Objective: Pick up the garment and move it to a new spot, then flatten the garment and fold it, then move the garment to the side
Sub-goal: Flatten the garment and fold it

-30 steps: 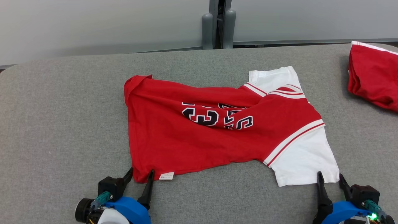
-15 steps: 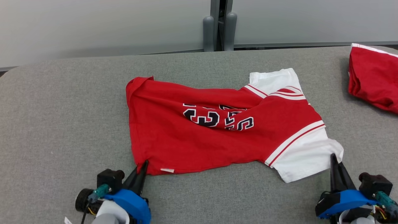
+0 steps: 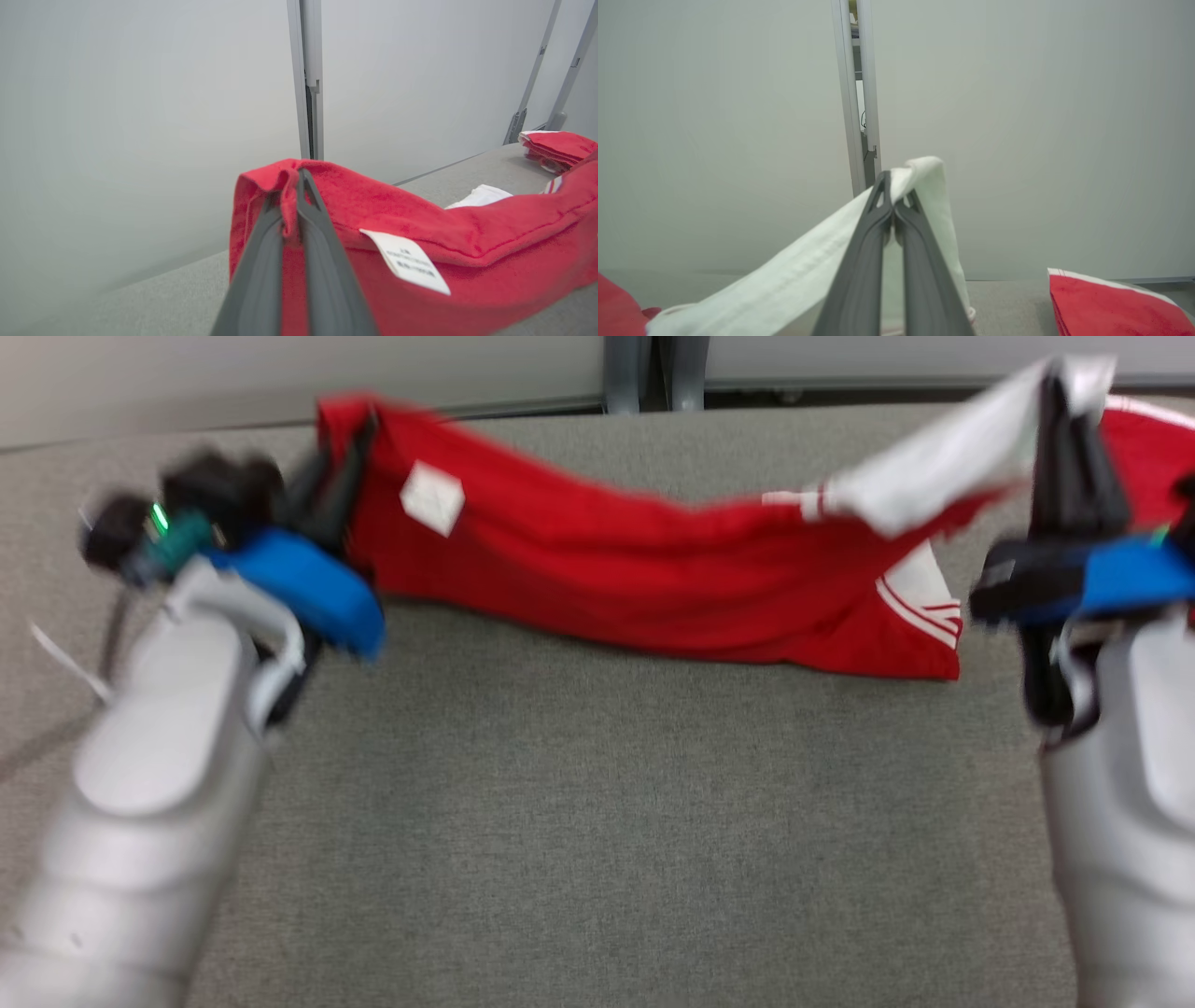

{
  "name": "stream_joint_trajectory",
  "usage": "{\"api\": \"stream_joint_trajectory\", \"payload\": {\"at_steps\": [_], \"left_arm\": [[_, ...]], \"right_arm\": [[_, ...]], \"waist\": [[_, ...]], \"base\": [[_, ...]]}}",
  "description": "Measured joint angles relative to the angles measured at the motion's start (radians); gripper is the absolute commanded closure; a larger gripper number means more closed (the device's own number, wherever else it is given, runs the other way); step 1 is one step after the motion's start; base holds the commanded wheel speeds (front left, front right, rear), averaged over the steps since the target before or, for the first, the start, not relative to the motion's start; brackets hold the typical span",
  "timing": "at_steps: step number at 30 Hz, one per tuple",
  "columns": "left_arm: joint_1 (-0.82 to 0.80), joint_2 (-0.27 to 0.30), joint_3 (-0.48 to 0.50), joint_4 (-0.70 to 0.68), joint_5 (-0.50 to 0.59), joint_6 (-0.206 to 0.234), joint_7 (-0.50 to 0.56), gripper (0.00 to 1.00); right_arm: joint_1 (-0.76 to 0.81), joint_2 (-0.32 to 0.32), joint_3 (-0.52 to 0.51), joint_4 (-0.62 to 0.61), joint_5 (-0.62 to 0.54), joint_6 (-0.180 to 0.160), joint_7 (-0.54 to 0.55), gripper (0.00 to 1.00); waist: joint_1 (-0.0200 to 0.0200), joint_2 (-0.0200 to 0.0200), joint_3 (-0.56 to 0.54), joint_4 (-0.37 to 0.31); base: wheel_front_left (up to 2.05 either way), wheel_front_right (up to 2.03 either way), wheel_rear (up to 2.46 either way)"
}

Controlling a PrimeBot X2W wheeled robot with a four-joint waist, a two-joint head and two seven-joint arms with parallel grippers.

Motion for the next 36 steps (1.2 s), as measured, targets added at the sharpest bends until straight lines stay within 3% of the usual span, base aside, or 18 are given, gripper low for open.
{"api": "stream_joint_trajectory", "payload": {"at_steps": [6, 11, 18, 28, 36], "left_arm": [[-0.333, 0.049, -0.016, 0.029, 0.012, -0.008, 0.072, 1.00], [-0.612, 0.075, -0.083, 0.086, 0.030, -0.010, 0.105, 1.00], [-0.872, 0.091, -0.121, 0.178, -0.016, -0.012, 0.080, 1.00], [-0.969, 0.080, -0.166, 0.226, -0.099, -0.012, 0.002, 1.00], [-0.795, 0.085, -0.190, 0.229, -0.180, -0.012, -0.061, 1.00]], "right_arm": [[-0.373, -0.015, -0.017, 0.087, 0.045, 0.000, 0.044, 1.00], [-0.671, -0.028, -0.014, 0.191, 0.043, 0.000, 0.042, 1.00], [-0.935, -0.042, -0.011, 0.334, 0.018, 0.000, 0.000, 1.00], [-1.017, -0.065, 0.041, 0.408, 0.010, 0.000, -0.031, 1.00], [-0.857, -0.072, 0.093, 0.375, 0.062, 0.000, -0.041, 1.00]], "waist": [[0.0001, 0.0000, 0.109, -0.012], [0.0002, 0.0000, 0.197, -0.032], [0.0003, 0.0000, 0.239, -0.080], [-0.0003, 0.0000, 0.243, -0.064], [0.0000, 0.0000, 0.304, -0.042]], "base": [[0.00, 0.00, 0.00], [0.00, 0.00, 0.00], [0.00, 0.00, 0.00], [0.00, 0.00, 0.00], [0.00, 0.00, 0.00]]}}
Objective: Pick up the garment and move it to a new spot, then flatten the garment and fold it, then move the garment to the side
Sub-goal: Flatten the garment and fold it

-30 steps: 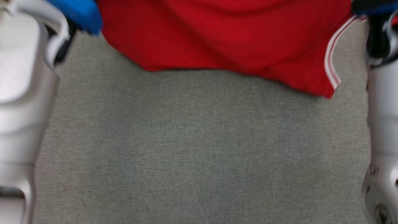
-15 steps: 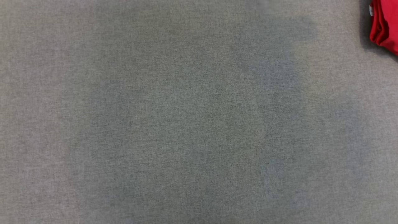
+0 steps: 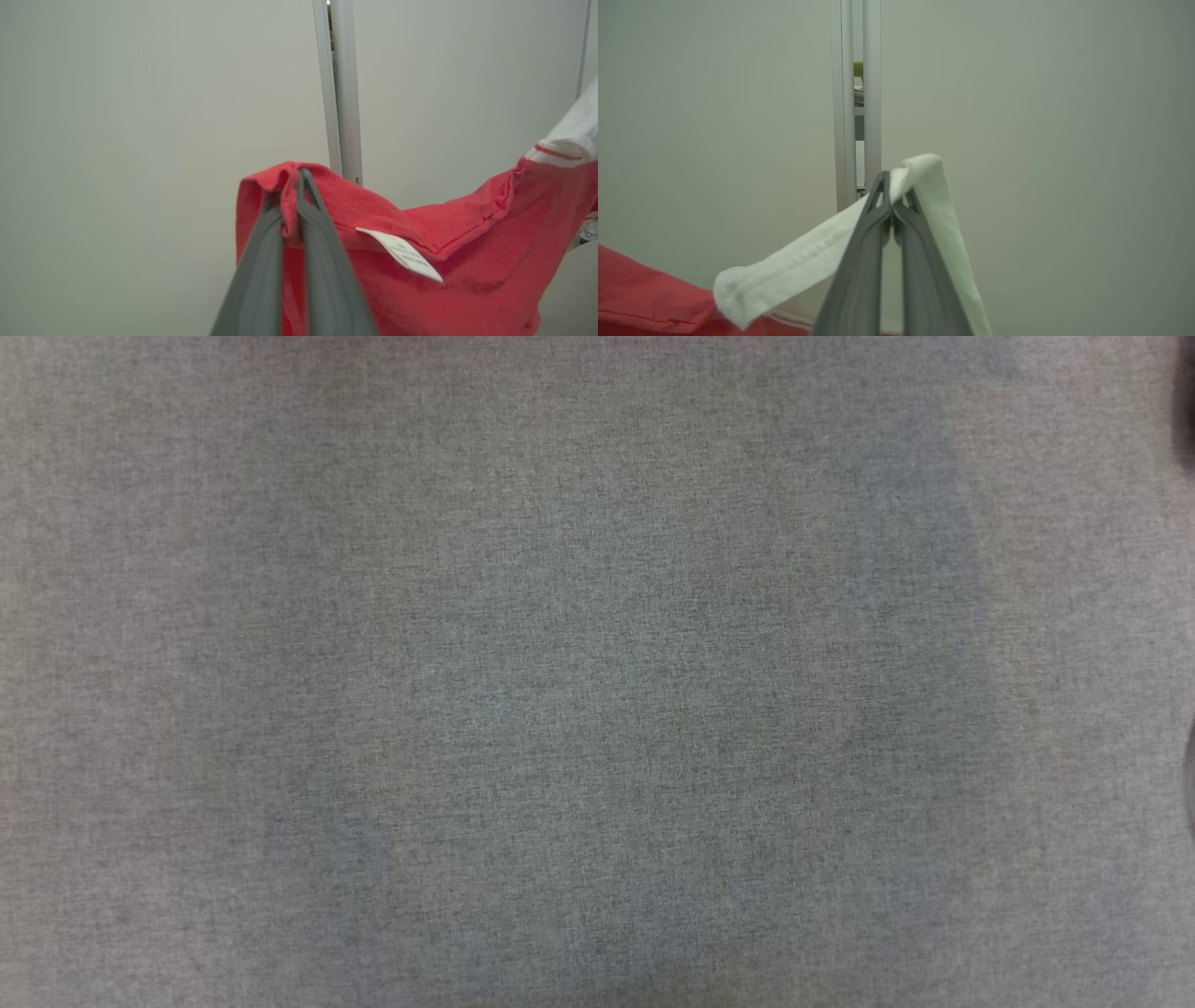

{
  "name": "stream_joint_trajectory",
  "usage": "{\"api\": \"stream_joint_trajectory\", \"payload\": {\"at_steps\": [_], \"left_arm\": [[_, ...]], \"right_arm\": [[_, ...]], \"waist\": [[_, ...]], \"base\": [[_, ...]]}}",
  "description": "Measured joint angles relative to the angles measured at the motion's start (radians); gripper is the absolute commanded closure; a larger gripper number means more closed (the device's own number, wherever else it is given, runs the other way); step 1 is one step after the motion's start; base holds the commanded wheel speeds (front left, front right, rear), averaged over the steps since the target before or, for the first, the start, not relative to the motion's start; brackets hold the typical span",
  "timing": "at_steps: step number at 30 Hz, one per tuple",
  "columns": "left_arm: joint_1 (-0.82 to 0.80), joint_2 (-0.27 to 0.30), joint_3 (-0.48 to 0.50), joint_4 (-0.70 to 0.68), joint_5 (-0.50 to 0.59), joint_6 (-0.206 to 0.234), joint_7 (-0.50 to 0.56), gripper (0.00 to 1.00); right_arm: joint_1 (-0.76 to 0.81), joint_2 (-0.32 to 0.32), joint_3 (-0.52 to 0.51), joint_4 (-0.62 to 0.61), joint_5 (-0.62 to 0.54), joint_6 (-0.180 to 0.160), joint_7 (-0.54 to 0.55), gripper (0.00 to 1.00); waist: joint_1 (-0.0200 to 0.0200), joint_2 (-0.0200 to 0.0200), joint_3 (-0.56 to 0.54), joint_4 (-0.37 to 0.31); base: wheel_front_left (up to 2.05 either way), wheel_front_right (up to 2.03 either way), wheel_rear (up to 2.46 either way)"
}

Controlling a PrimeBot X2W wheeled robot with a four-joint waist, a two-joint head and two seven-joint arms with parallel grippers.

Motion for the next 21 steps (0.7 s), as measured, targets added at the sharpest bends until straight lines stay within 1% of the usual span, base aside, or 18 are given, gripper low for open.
{"api": "stream_joint_trajectory", "payload": {"at_steps": [3, 5, 9, 15, 21], "left_arm": [[0.107, -0.001, 0.015, -0.018, -0.032, 0.000, -0.021, 1.00], [0.188, -0.002, 0.022, -0.047, -0.041, 0.010, -0.029, 1.00], [0.408, -0.012, 0.051, -0.144, -0.067, 0.049, -0.031, 1.00], [0.746, -0.020, 0.073, -0.336, -0.065, 0.112, -0.033, 1.00], [1.020, -0.021, 0.079, -0.462, -0.073, 0.145, -0.033, 1.00]], "right_arm": [[0.128, 0.003, 0.005, -0.071, 0.020, 0.000, -0.001, 1.00], [0.225, 0.009, 0.007, -0.119, 0.029, 0.000, -0.001, 1.00], [0.465, 0.022, 0.006, -0.223, 0.041, 0.000, -0.002, 1.00], [0.828, 0.029, -0.009, -0.377, 0.063, 0.000, -0.002, 1.00], [1.153, 0.079, -0.037, -0.536, 0.081, 0.000, 0.042, 1.00]], "waist": [[0.0000, 0.0000, -0.008, 0.004], [0.0000, 0.0000, -0.022, 0.006], [0.0000, 0.0000, -0.061, 0.010], [-0.0001, 0.0000, -0.122, 0.031], [-0.0001, 0.0000, -0.184, 0.049]], "base": [[0.00, 0.00, 0.00], [0.00, 0.00, 0.00], [0.00, 0.00, 0.00], [0.00, 0.00, 0.00], [0.00, 0.00, 0.00]]}}
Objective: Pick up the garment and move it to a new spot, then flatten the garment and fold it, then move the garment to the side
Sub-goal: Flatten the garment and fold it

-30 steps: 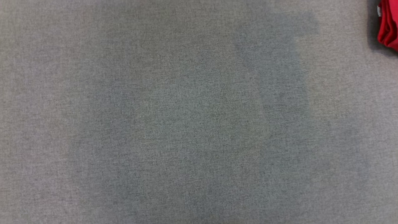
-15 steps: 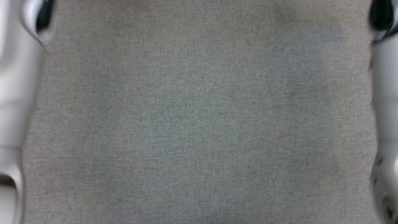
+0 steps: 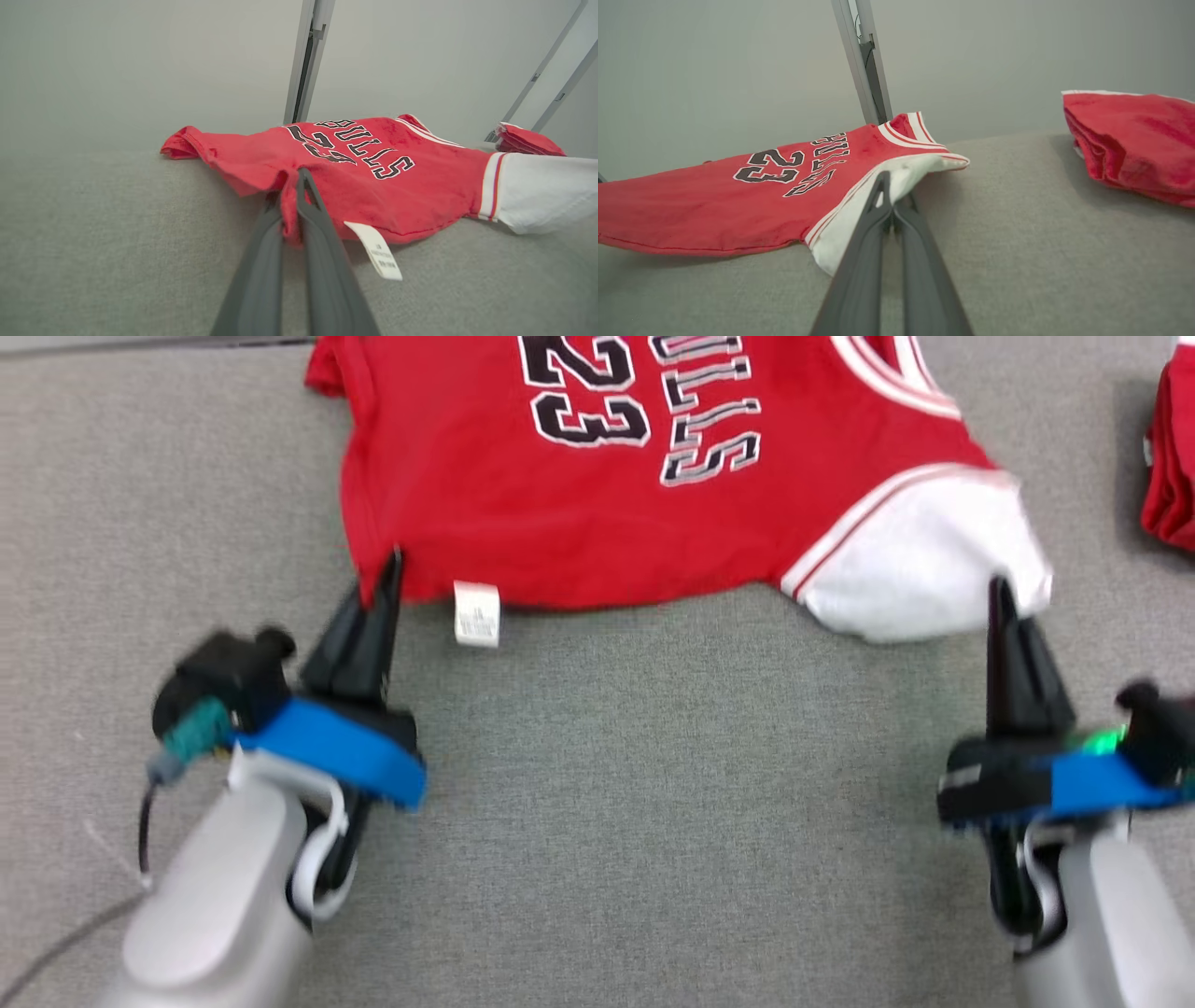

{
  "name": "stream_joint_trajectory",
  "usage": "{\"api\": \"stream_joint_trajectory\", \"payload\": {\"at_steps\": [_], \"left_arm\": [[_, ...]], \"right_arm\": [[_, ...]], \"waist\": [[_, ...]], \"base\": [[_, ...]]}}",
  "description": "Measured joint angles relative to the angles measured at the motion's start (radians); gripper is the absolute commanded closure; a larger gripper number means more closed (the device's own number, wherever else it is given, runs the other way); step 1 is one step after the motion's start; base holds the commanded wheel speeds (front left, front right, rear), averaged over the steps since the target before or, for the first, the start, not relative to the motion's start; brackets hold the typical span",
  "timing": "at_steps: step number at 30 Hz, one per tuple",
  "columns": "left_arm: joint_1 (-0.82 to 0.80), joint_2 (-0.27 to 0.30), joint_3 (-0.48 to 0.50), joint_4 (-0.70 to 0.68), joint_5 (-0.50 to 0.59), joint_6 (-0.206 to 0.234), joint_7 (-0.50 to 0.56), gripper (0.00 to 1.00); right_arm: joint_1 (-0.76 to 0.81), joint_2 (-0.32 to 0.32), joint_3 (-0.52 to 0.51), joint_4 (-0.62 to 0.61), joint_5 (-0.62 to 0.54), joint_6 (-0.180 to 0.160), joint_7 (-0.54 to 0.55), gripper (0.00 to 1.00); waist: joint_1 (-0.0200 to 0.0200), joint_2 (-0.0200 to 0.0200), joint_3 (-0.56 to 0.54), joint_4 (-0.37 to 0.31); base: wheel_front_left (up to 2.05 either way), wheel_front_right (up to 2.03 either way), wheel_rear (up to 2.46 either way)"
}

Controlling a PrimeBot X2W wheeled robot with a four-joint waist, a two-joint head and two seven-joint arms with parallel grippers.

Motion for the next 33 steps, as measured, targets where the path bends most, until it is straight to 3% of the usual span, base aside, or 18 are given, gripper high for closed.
{"api": "stream_joint_trajectory", "payload": {"at_steps": [8, 23, 33], "left_arm": [[0.266, 0.004, 0.032, -0.081, -0.020, 0.033, 0.000, 1.00], [0.611, 0.058, 0.091, -0.206, -0.054, 0.098, 0.000, 1.00], [0.666, 0.063, 0.078, -0.229, -0.061, 0.107, 0.005, 1.00]], "right_arm": [[0.339, 0.055, -0.020, -0.175, 0.015, 0.000, 0.070, 1.00], [0.750, 0.074, -0.013, -0.445, 0.070, 0.000, 0.234, 1.00], [0.796, 0.076, -0.010, -0.477, 0.091, 0.000, 0.258, 1.00]], "waist": [[-0.0001, 0.0000, -0.089, 0.010], [-0.0002, 0.0000, -0.231, 0.010], [-0.0001, 0.0000, -0.246, 0.017]], "base": [[0.00, 0.00, 0.00], [0.00, 0.00, 0.00], [0.00, 0.00, 0.00]]}}
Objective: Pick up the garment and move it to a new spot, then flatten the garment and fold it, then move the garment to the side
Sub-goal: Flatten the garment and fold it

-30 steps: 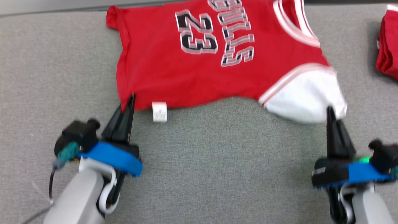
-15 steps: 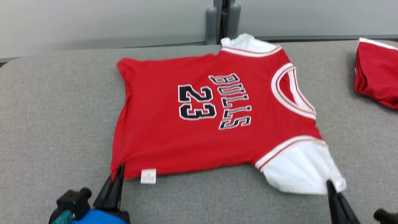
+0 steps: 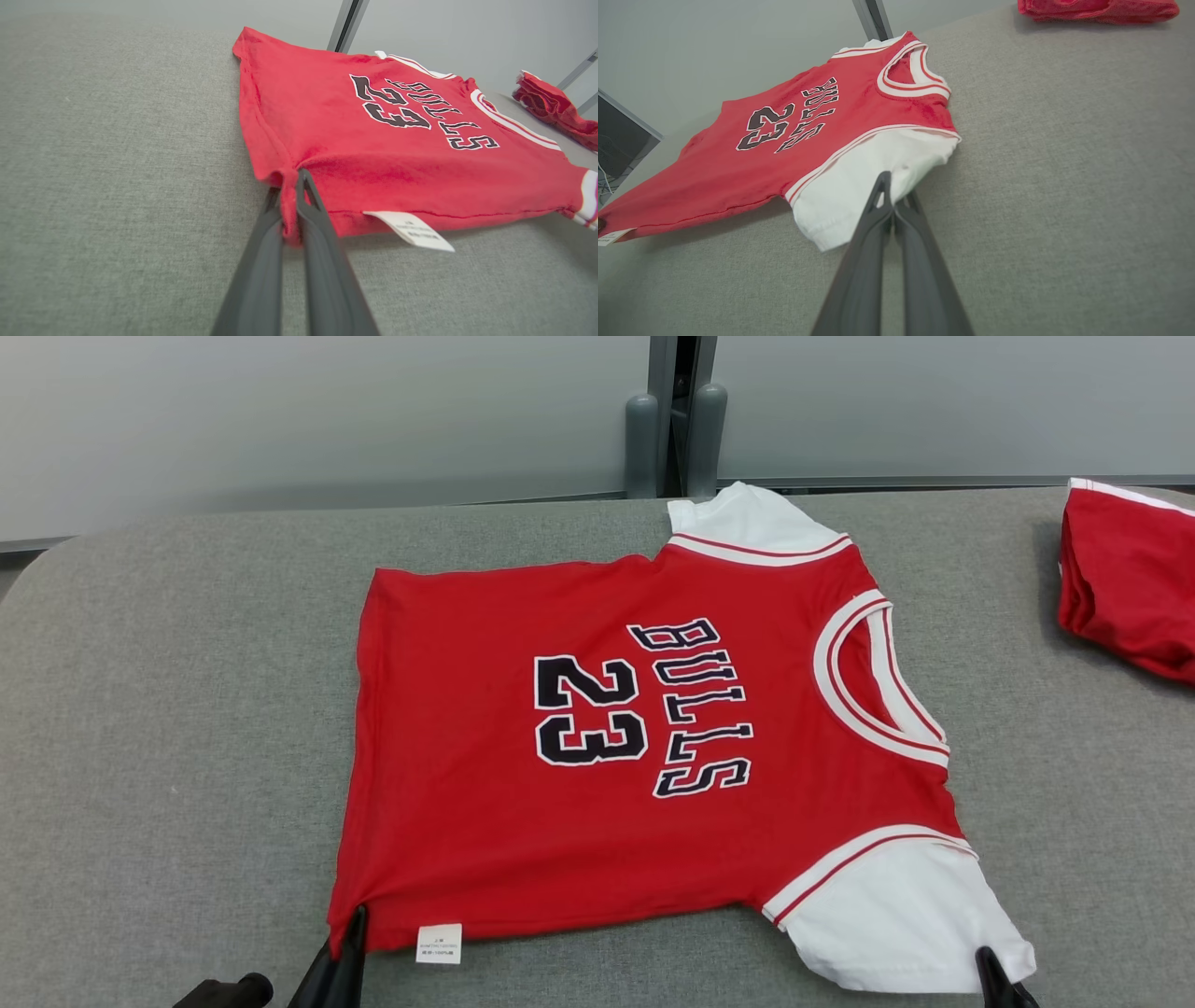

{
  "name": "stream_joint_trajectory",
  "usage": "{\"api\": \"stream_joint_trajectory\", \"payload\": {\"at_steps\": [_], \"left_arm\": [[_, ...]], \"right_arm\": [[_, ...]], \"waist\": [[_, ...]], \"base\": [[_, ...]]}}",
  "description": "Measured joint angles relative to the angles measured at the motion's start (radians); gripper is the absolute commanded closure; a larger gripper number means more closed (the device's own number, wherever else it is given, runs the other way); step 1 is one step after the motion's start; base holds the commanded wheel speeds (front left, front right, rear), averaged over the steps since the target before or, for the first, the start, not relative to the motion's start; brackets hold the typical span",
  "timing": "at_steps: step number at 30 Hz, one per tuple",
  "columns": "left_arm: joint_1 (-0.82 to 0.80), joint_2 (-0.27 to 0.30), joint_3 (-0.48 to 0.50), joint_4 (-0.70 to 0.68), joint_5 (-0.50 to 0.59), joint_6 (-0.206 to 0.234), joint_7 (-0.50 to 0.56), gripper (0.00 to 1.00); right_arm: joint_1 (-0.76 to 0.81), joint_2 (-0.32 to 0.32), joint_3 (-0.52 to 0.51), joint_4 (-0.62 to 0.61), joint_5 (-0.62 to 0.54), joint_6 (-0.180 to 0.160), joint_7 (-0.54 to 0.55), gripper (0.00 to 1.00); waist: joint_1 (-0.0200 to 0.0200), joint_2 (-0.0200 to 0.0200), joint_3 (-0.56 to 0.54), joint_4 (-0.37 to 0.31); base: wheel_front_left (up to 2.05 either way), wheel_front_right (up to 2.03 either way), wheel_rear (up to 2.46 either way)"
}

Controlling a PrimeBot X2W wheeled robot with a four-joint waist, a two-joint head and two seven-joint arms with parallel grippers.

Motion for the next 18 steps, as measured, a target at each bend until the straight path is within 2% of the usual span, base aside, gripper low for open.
{"api": "stream_joint_trajectory", "payload": {"at_steps": [9, 18], "left_arm": [[-0.053, -0.009, -0.012, 0.029, 0.008, -0.011, 0.004, 1.00], [-0.113, -0.010, -0.023, 0.049, 0.015, -0.019, 0.021, 1.00]], "right_arm": [[-0.166, -0.001, 0.021, 0.026, -0.054, 0.000, 0.026, 1.00], [-0.364, -0.058, 0.012, 0.124, -0.078, 0.000, 0.055, 1.00]], "waist": [[0.0001, 0.0000, 0.008, -0.003], [0.0003, 0.0000, 0.033, 0.005]], "base": [[0.00, 0.00, 0.00], [0.00, 0.00, 0.00]]}}
